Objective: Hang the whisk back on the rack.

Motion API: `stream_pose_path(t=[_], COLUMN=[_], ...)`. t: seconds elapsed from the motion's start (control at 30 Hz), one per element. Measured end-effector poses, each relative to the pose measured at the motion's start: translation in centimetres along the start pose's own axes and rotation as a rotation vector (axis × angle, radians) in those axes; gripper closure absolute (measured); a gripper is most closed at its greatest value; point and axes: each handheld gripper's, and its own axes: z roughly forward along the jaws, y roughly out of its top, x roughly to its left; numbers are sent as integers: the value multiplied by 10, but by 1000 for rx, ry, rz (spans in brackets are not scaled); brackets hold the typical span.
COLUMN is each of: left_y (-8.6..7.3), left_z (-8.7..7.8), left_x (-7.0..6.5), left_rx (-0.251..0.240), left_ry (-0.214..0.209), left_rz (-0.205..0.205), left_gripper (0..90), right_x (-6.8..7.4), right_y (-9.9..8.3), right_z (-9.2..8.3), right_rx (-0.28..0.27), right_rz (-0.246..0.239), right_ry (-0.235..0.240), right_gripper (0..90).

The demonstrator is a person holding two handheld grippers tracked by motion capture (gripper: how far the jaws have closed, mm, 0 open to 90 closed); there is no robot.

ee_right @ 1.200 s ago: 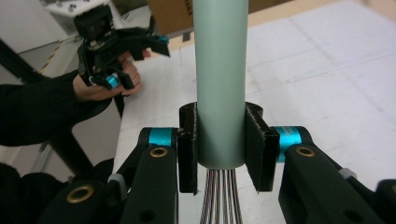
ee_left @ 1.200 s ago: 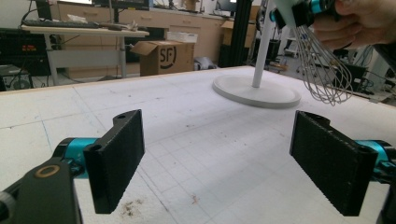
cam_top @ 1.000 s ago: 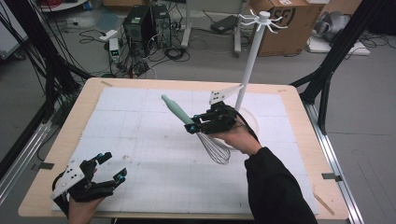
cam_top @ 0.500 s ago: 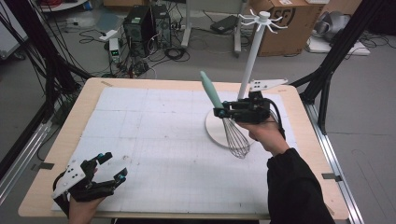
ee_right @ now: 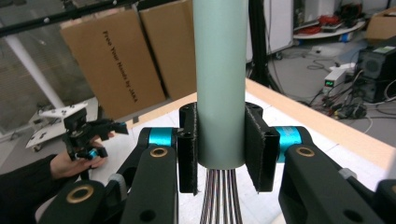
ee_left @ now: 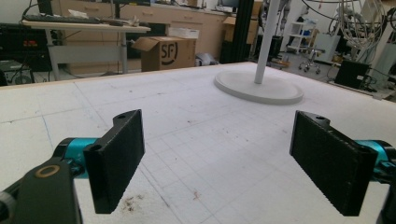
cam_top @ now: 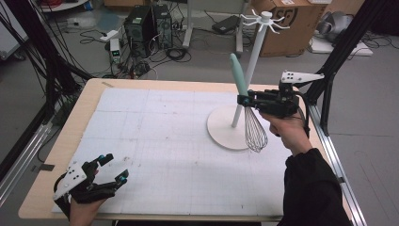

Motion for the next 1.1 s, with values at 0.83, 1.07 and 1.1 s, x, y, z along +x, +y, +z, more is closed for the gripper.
stream_pose_path(t=[0.83,1.07,1.1], left_y=[-1,-1,-1], left_z=[1,1,1], left_x=[0,0,0], left_rx=[9,10,10], left_ry=[2,1,1], left_rz=[1,2,1], left_gripper=[185,185,185], right_x=[-23,-30,-30], right_y=[7,9,10], right_z=[-65,-71,-72], right_rx=[-168,-185,-189], right_rz=[49,64,71], right_ry=[-143,-173,-174], right_gripper=[692,692,692])
